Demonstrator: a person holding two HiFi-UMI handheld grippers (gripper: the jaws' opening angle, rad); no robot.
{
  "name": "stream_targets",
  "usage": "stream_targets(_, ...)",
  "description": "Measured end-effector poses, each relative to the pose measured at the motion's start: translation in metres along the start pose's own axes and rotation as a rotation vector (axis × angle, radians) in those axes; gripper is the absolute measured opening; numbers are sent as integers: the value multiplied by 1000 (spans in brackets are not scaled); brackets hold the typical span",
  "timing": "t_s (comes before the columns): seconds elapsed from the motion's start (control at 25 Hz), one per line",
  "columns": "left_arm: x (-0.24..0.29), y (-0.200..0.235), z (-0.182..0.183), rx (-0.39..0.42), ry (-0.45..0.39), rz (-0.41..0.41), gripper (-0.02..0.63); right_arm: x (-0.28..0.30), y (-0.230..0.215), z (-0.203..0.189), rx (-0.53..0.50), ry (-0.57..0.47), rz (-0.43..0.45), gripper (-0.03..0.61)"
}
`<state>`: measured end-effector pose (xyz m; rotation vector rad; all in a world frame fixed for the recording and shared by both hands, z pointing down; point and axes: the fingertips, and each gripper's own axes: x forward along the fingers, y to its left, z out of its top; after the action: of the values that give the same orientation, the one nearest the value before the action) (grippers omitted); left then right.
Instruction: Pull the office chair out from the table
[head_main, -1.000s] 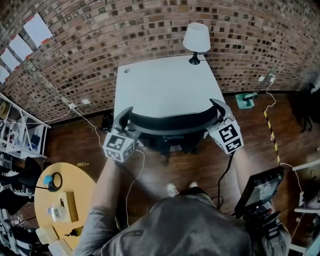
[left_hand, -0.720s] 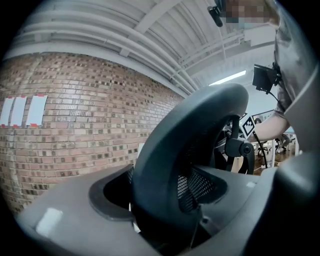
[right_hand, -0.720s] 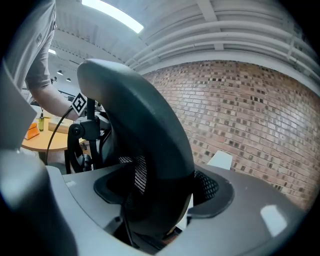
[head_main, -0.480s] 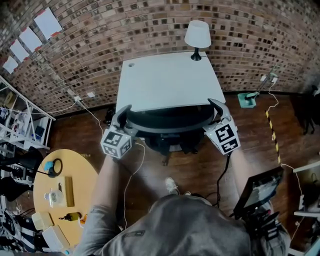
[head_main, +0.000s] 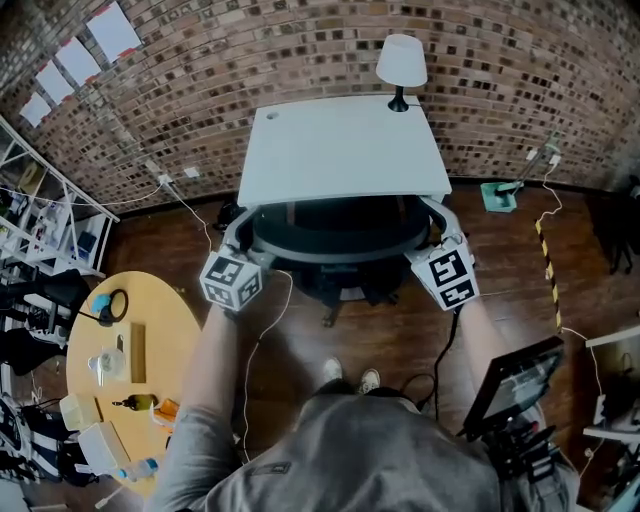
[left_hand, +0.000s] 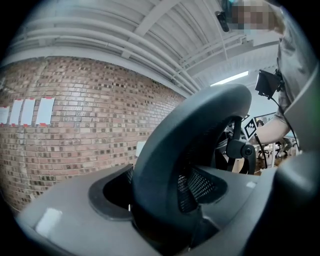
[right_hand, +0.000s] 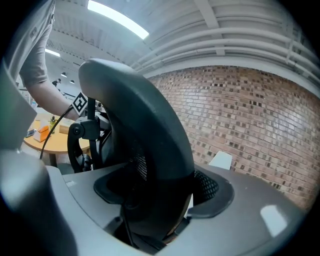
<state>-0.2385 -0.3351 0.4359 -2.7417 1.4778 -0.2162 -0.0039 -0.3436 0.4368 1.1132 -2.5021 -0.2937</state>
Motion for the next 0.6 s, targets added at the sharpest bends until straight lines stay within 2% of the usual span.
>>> stream_targets(0.24,-31,-9,-6,-8,-3,-3,333,-15,27,2,0,3,7,347)
stream_targets(0.6,-66,-20,-11,-4,-10,-43,333,-41,64,6,9,23,-32,348)
